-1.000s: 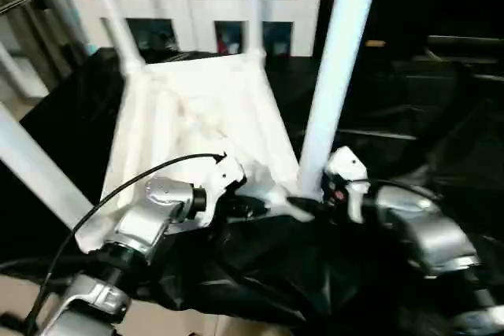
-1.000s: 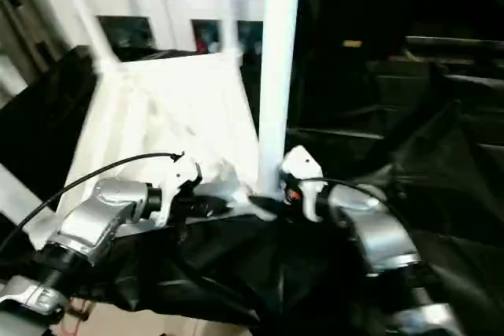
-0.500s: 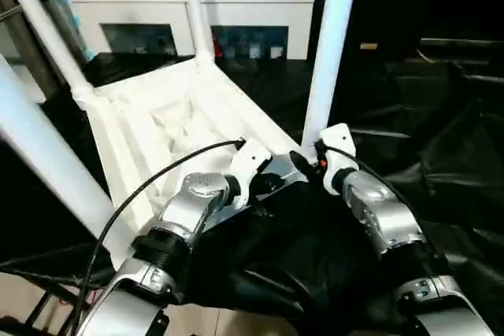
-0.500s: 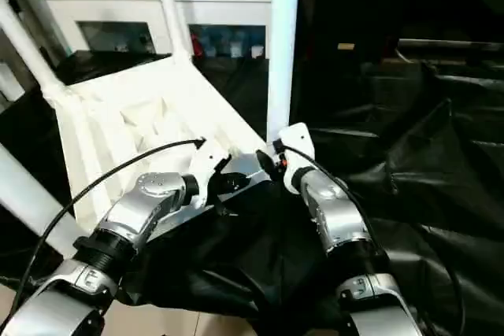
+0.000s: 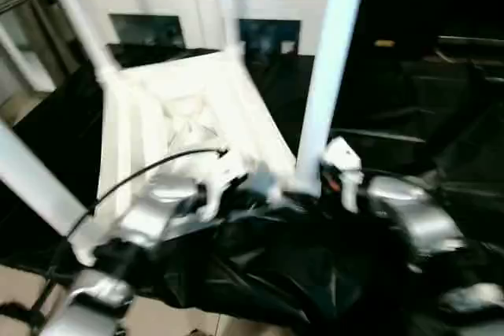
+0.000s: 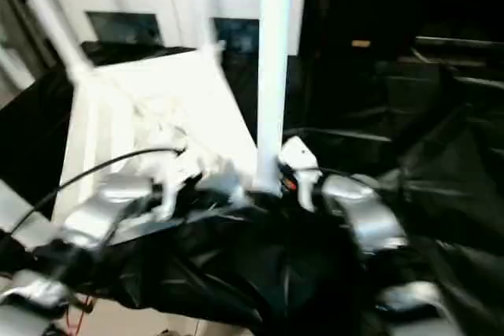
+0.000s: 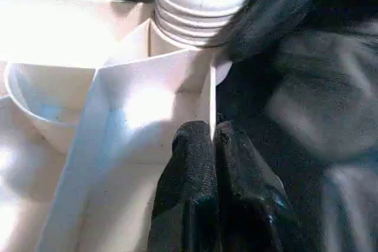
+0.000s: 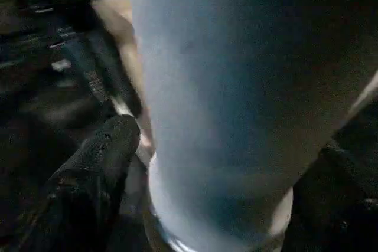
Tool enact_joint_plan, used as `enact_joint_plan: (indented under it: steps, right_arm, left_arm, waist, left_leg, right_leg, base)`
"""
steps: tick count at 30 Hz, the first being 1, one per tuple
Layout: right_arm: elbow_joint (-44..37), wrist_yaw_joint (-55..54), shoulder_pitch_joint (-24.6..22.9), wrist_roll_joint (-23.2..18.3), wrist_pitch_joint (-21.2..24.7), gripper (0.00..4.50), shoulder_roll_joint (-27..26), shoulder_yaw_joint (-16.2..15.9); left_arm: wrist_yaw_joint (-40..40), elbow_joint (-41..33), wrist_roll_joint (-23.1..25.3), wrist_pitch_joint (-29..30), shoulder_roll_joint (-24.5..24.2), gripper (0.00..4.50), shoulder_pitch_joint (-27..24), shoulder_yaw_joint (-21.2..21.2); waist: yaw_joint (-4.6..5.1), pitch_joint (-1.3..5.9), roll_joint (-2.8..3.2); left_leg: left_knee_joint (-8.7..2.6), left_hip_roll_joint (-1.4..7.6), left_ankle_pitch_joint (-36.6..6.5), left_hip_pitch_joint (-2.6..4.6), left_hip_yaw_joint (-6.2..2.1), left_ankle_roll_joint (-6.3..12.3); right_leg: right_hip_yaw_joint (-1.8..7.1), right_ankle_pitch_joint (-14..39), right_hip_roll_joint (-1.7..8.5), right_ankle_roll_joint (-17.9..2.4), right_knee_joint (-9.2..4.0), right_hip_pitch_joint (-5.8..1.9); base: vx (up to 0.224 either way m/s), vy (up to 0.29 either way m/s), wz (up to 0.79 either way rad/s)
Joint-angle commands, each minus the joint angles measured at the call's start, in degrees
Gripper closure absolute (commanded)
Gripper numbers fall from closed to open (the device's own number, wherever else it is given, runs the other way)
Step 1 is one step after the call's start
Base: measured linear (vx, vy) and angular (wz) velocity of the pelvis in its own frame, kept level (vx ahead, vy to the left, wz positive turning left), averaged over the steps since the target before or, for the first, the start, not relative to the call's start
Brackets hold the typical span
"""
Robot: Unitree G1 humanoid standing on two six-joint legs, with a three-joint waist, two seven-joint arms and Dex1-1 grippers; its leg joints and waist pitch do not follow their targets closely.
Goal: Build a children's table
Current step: Rotate leg to tighten
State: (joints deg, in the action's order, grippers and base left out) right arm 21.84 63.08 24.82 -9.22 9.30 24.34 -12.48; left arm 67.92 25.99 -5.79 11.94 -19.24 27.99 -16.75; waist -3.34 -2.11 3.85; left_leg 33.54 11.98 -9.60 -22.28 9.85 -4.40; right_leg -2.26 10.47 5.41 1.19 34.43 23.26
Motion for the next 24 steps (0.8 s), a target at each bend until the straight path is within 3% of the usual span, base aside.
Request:
enact_joint_plan:
  steps: [1,5,7,18,20,24]
  right_arm:
    - [-2.0,4.5,-0.5,-1.2,-0.7,0.54,1.4,-1.9]
    - [-2.6,6.8,-0.6,-1.6,-0.3,0.54,2.2,-2.2]
    - [-3.1,8.2,-0.6,-1.8,0.6,0.81,2.3,-2.3]
    - [-4.0,8.4,-1.3,-1.5,2.1,1.66,0.6,-4.2]
    - [-4.2,8.5,-1.6,-1.5,2.4,1.69,0.4,-4.3]
    - [-3.8,5.0,-2.3,-1.5,2.8,1.79,-1.3,-3.6]
  left_arm:
    - [4.8,-2.1,-2.5,-0.7,-0.7,4.50,-0.1,-0.9]
    - [7.4,-2.2,-2.7,-0.7,-2.1,4.50,0.2,-1.4]
    - [8.7,-2.3,-2.8,-0.6,-2.8,4.50,0.3,-1.5]
    - [10.1,-2.6,-3.4,0.1,-3.7,4.50,-0.3,-0.7]
    - [9.8,-2.8,-3.7,0.2,-3.6,4.50,-0.7,-0.5]
    - [7.7,-4.0,-4.9,1.7,-2.4,4.50,-1.4,1.0]
  waist:
    - [-0.34,3.62,-1.22]
    - [-0.78,3.35,-1.40]
    - [-0.90,3.33,-1.38]
    - [-1.52,3.49,-1.37]
    - [-1.50,3.44,-1.63]
    - [-1.45,3.42,-1.49]
  left_leg:
    - [-3.38,0.66,-10.5,0.86,0.66,6.25]
    - [-3.68,0.69,-12.9,0.98,0.64,4.62]
    - [-3.78,0.71,-13.5,1.08,0.60,3.97]
    - [-3.63,0.63,-11.6,1.06,0.59,3.42]
    - [-3.61,0.60,-11.6,1.02,0.64,3.53]
    - [-3.69,0.63,-11.6,0.96,0.58,3.42]
  right_leg:
    - [0.93,4.4,1.42,-16.2,-3.17,-2.80]
    - [1.07,9.2,1.61,-15.3,-3.48,-2.67]
    - [1.12,10.4,1.62,-14.9,-3.55,-2.63]
    - [1.14,7.0,1.55,-15.1,-3.13,-2.74]
    - [1.16,7.2,1.52,-15.0,-3.21,-2.74]
    - [1.20,8.2,1.60,-14.6,-3.20,-2.65]
  base:
    - [0.000,0.000,0.00]
    - [0.000,0.000,0.00]
    - [0.000,0.000,0.00]
    - [0.000,0.000,0.00]
    - [0.000,0.000,0.00]
    - [0.000,0.000,0.00]
